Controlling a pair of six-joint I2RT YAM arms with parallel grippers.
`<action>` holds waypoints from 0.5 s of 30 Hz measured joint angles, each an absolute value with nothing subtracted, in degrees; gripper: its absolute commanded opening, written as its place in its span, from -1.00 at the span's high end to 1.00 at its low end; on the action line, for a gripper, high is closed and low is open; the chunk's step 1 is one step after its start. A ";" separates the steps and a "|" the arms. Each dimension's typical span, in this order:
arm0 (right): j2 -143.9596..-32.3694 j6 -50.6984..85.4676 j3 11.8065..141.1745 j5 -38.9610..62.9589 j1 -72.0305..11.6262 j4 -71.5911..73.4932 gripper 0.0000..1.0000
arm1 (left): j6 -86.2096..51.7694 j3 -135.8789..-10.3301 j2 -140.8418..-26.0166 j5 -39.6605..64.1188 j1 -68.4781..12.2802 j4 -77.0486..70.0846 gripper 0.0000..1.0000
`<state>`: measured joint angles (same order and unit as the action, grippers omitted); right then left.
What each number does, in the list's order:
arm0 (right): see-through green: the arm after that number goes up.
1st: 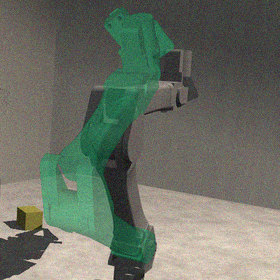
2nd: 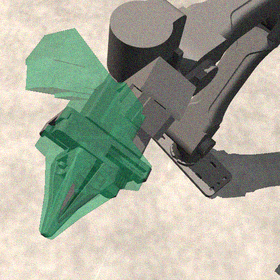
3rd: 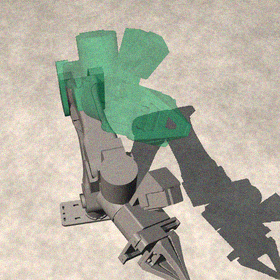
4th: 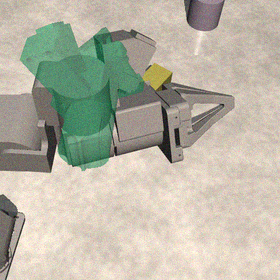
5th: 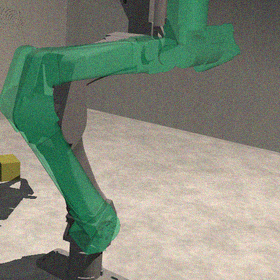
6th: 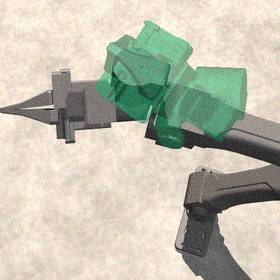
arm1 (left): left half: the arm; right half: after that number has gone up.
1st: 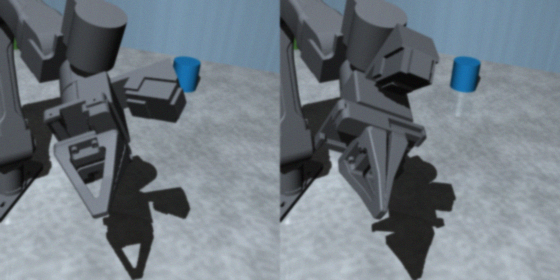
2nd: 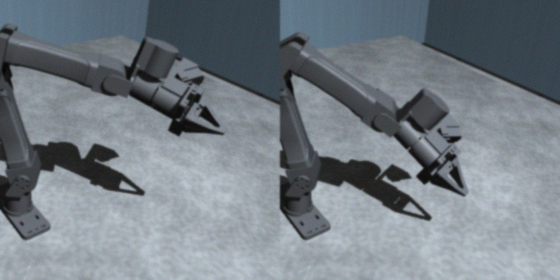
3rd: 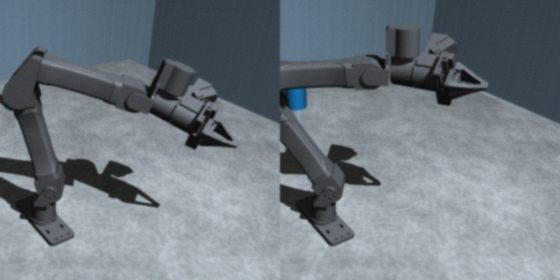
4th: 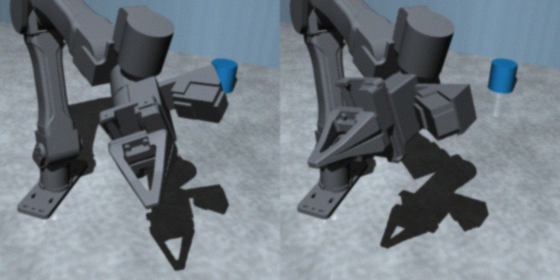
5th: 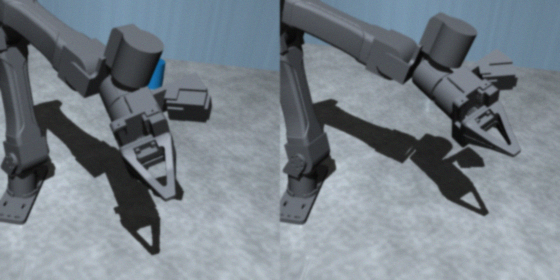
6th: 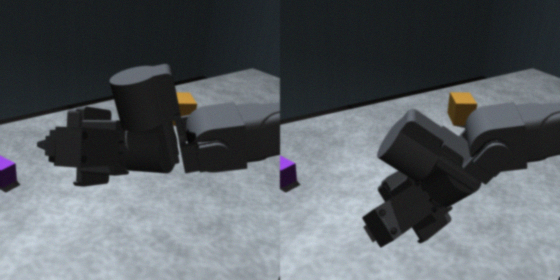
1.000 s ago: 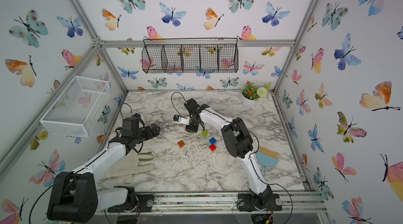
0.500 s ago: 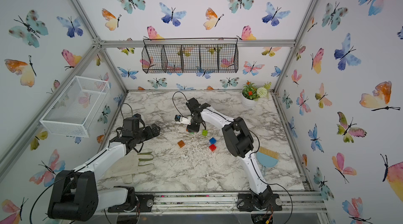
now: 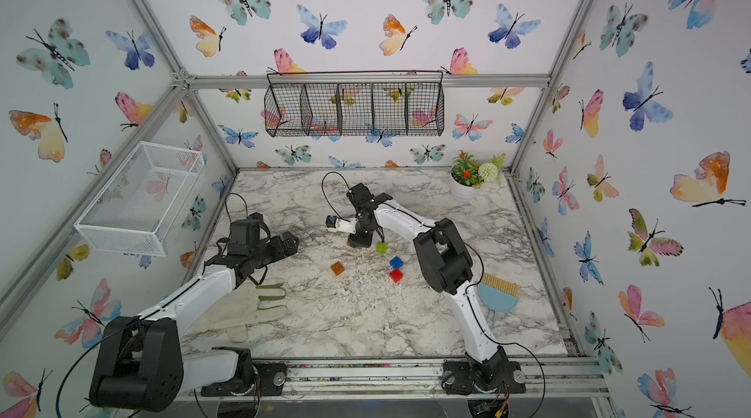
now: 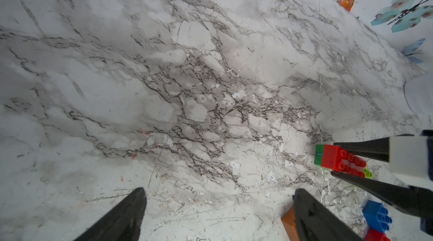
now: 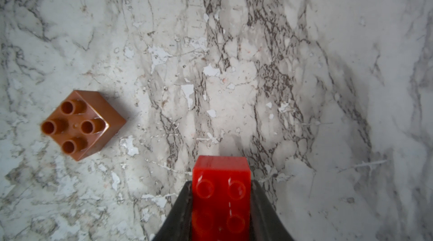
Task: Assemble the letter v with lego
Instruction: Assemble the lego brick with the lego brick.
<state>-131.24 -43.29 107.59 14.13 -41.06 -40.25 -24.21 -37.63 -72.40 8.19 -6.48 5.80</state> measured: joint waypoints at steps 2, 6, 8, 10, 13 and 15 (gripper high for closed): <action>-131.26 -43.66 107.59 14.15 -40.93 -40.27 0.97 | -24.18 -37.60 -72.40 8.21 -6.48 5.80 -0.97; -131.37 -44.64 107.63 14.39 -40.84 -40.36 0.97 | -24.21 -37.60 -72.40 8.21 -6.48 5.78 -0.97; -131.66 -44.86 108.16 14.76 -40.84 -40.86 0.97 | -24.21 -37.60 -72.40 8.21 -6.48 5.80 -0.97; -132.18 -44.99 109.03 15.09 -40.80 -41.43 0.97 | -24.21 -37.60 -72.40 8.21 -6.48 5.78 -0.97; -132.79 -44.97 110.00 15.44 -40.77 -41.82 0.97 | -24.21 -37.60 -72.40 8.21 -6.48 5.78 -0.97; -133.05 -44.60 110.34 16.23 -40.51 -42.02 0.97 | -24.21 -37.60 -72.40 8.21 -6.48 5.78 -0.97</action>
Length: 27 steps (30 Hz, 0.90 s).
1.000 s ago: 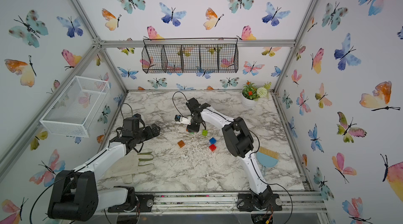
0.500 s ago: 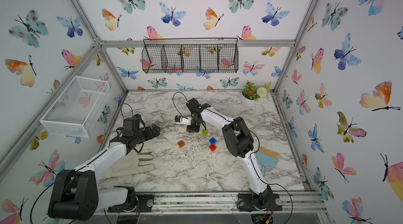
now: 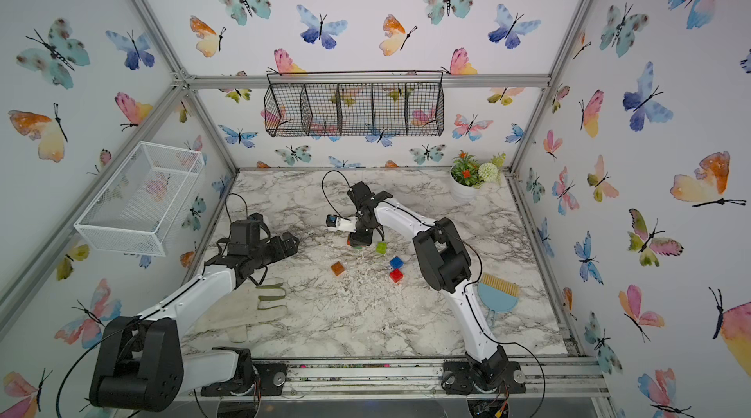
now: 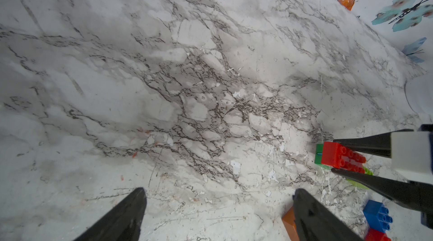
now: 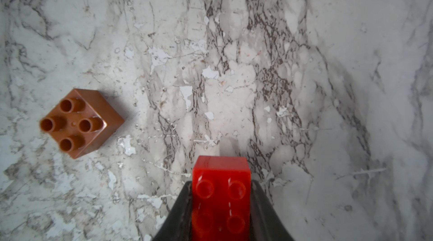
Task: Assemble the letter v with lego
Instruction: Assemble the lego brick with the lego brick.
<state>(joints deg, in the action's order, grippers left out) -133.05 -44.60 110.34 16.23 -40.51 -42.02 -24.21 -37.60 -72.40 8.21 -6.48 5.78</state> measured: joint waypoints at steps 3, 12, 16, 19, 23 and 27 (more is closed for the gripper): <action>-133.12 -44.12 110.43 16.80 -40.32 -42.13 0.97 | -24.18 -37.60 -72.40 8.21 -6.46 5.78 -0.97; -132.73 -43.51 109.25 16.36 -40.12 -40.93 0.97 | -24.01 -37.60 -72.66 8.21 -6.44 5.80 -0.97; -133.03 -42.85 110.04 15.18 -40.14 -41.80 0.97 | -24.01 -37.60 -72.69 8.23 -6.44 5.78 -0.97; -133.03 -42.17 109.95 14.98 -40.16 -41.71 0.97 | -24.01 -37.60 -72.77 8.23 -6.44 5.78 -0.97; -132.18 -41.19 107.83 15.00 -40.16 -40.03 0.97 | -24.01 -37.60 -72.86 8.27 -6.44 5.78 -0.97; -132.03 -39.42 107.13 14.63 -40.18 -38.98 0.97 | -24.01 -37.63 -73.06 8.29 -6.44 5.78 -0.97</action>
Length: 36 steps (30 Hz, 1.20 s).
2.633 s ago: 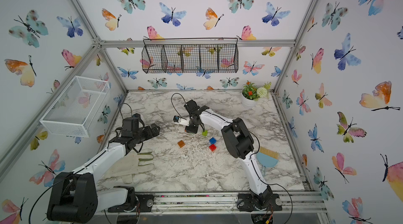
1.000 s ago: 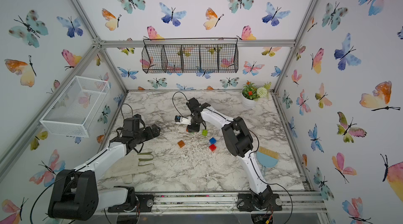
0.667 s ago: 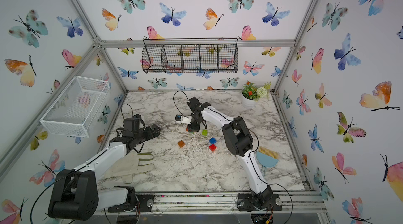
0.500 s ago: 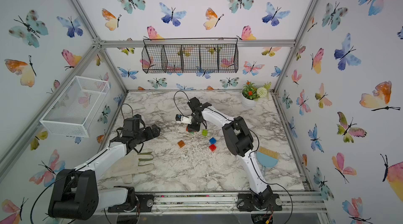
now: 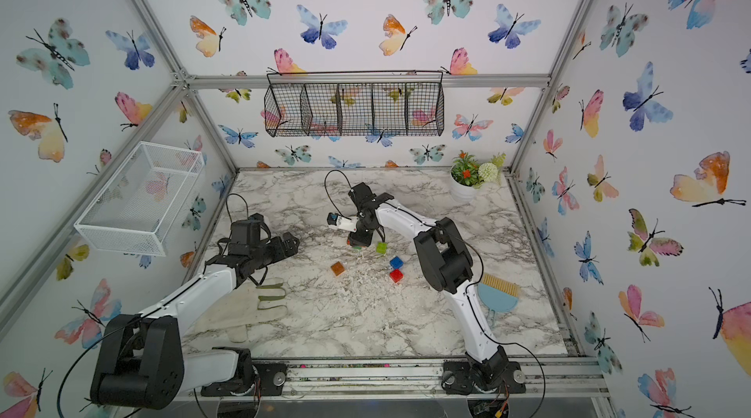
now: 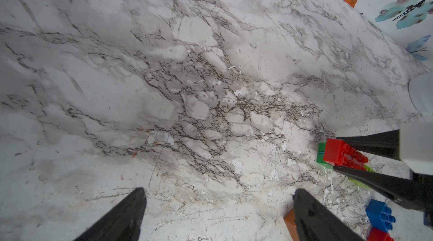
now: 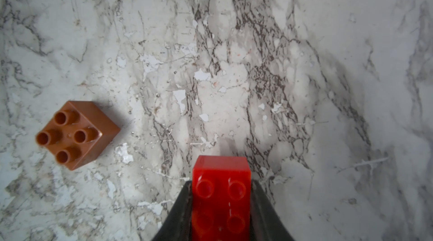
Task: Assemble the letter v with lego
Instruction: Assemble the lego brick with the lego brick.
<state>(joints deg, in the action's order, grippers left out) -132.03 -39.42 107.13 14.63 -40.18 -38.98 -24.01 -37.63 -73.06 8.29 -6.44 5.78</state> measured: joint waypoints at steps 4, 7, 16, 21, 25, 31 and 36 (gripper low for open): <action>-131.76 -38.37 106.34 14.52 -40.23 -38.15 0.97 | -24.01 -37.63 -73.10 8.32 -6.44 5.76 -0.97; -131.76 -38.30 106.37 14.59 -40.49 -38.15 0.97 | -24.03 -37.63 -73.19 8.49 -6.44 5.61 -0.97; -131.98 -36.62 105.91 16.23 -40.07 -37.80 0.97 | -24.10 -37.63 -73.25 9.76 -6.42 5.32 -0.97; -132.00 -35.09 105.56 16.25 -39.99 -37.52 0.97 | -24.88 -37.60 -73.08 13.21 -6.37 3.97 -0.97; -132.60 -34.28 106.39 15.79 -40.10 -38.61 0.97 | -25.69 -37.28 -72.79 16.75 -6.35 1.10 -0.97; -132.84 -33.39 106.24 15.55 -40.16 -38.74 0.97 | -27.16 -34.63 -71.59 21.76 -6.20 -2.46 -0.97; -131.87 -32.36 104.27 15.35 -40.18 -36.60 0.96 | -27.73 -34.15 -71.11 23.53 -6.04 -3.42 -0.97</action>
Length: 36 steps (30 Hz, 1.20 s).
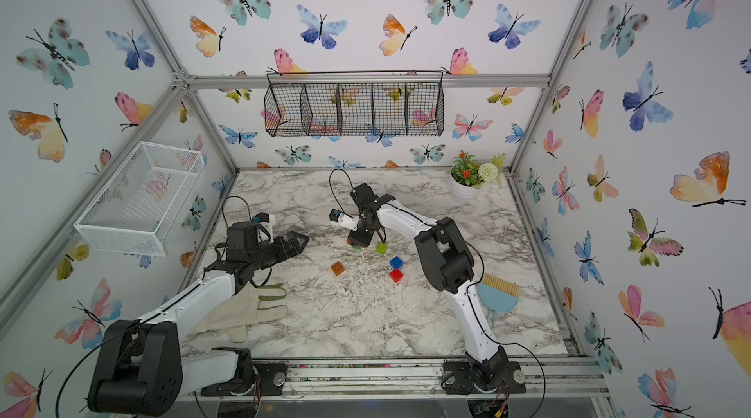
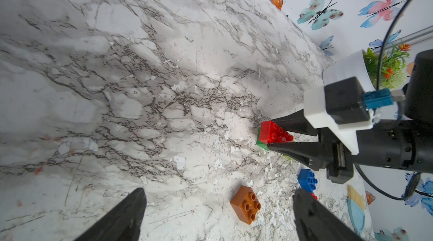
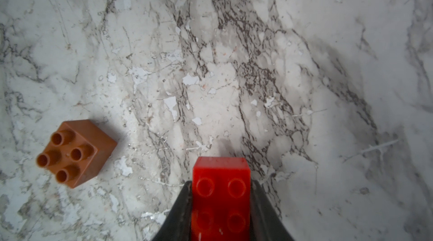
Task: Assemble the letter v with lego
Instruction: Assemble the lego brick with the lego brick.
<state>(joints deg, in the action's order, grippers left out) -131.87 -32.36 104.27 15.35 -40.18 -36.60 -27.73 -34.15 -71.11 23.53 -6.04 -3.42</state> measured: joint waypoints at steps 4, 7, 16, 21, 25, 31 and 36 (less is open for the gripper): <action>-130.91 -31.22 103.24 14.81 -40.34 -35.20 0.65 | -28.36 -34.13 -71.09 24.95 -6.04 -4.82 -0.97; -130.13 -30.33 102.48 14.37 -40.45 -33.69 0.42 | -28.60 -33.98 -71.09 26.48 -6.04 -6.04 -0.97; -132.18 -29.36 104.92 11.70 -40.62 -36.05 -0.14 | -28.49 -33.95 -70.81 27.57 -6.04 -6.35 -0.97; -132.51 -28.51 105.45 10.94 -40.62 -36.91 -0.62 | -28.14 -33.95 -70.48 27.57 -6.04 -6.11 -0.97; -131.07 -27.07 104.64 9.39 -40.62 -35.90 -0.96 | -27.83 -33.98 -70.59 27.86 -6.04 -6.04 -0.97; -116.38 -15.31 90.00 -0.64 -40.40 -22.74 -0.96 | -27.64 -36.16 -74.32 29.74 -6.13 -6.79 -0.97; -111.09 -3.11 88.40 -0.84 -37.63 -18.59 -0.95 | -28.08 -40.03 -79.92 30.74 -7.90 -8.88 -0.94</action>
<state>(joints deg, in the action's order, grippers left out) -111.09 -3.11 88.40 -0.84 -37.63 -18.59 -28.08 -40.03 -79.92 30.74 -7.90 -8.88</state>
